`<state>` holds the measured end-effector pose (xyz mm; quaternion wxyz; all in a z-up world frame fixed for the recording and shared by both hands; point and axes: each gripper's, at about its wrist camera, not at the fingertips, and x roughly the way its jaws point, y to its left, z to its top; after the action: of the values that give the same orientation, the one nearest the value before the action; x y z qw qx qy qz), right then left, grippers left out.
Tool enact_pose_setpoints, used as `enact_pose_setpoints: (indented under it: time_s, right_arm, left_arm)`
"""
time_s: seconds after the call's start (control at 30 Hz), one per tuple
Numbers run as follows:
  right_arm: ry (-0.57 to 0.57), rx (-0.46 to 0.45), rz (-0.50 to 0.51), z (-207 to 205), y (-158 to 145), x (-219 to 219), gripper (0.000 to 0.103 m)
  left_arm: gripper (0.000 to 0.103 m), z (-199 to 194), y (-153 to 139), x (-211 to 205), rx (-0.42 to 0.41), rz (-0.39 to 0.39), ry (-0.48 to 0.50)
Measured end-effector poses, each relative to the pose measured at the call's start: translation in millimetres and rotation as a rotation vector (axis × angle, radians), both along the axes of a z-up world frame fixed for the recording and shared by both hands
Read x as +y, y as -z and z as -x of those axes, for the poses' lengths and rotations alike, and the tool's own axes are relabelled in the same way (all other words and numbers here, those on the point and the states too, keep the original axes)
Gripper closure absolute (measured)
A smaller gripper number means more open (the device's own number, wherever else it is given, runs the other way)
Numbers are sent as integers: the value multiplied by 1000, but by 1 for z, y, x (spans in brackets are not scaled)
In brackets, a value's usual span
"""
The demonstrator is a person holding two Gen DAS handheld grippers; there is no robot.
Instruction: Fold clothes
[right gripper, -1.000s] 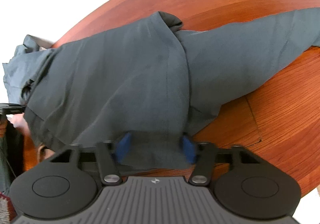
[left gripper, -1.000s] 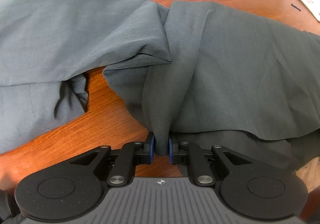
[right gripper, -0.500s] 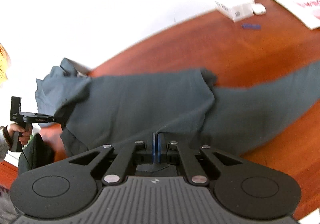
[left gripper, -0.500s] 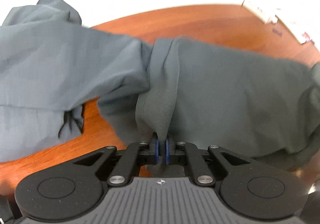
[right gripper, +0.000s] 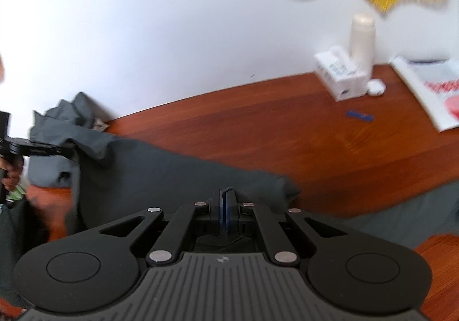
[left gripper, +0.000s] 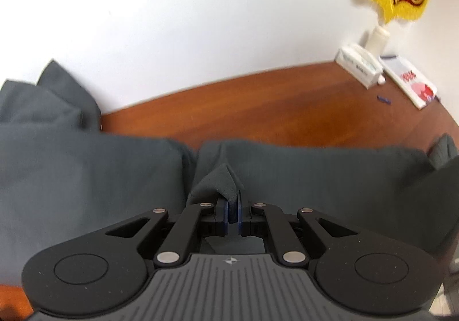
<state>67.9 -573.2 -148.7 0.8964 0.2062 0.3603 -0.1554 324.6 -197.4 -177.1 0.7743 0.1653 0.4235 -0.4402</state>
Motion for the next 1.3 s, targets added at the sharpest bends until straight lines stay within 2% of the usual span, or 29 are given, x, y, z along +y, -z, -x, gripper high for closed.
enact_pose_setpoints:
  time_s: [0.27,0.5,0.67,0.83,0.9,0.93,0.97,1.0,1.3]
  right_arm:
    - [33,10,139,-27,-17,-43,101]
    - [60,-7,261,-84,-32,-106,101]
    - [96,21,290,-130,-14,-156,101]
    - [115,107,302,-173,27,-193,98]
    - [122,139,330,-185,41,-200,88]
    - [123,149,340,-188,45,-202,73]
    - [122,157,348,-191,49,-204,65]
    - [113,158,347,-193,52,-204,63]
    - [17,229,301,-183,71,-178,56]
  left_arm:
    - [98,-26,-15,-48,-114,35,-32]
    - [98,-63,-23,-105,-176,65,-74]
    - [98,-93,-8,-166,-211,44,-132]
    - [97,-105,21,-207,-216,-17,-139]
    - [92,-105,29,-214,-220,-32,-141]
    - [84,-104,33,-215,-226,-35,-142]
    - [75,-103,37,-217,-234,-37,-143]
    - [60,-103,41,-218,-242,-39,-144]
    - [51,-75,66,-194,-220,-73,-32]
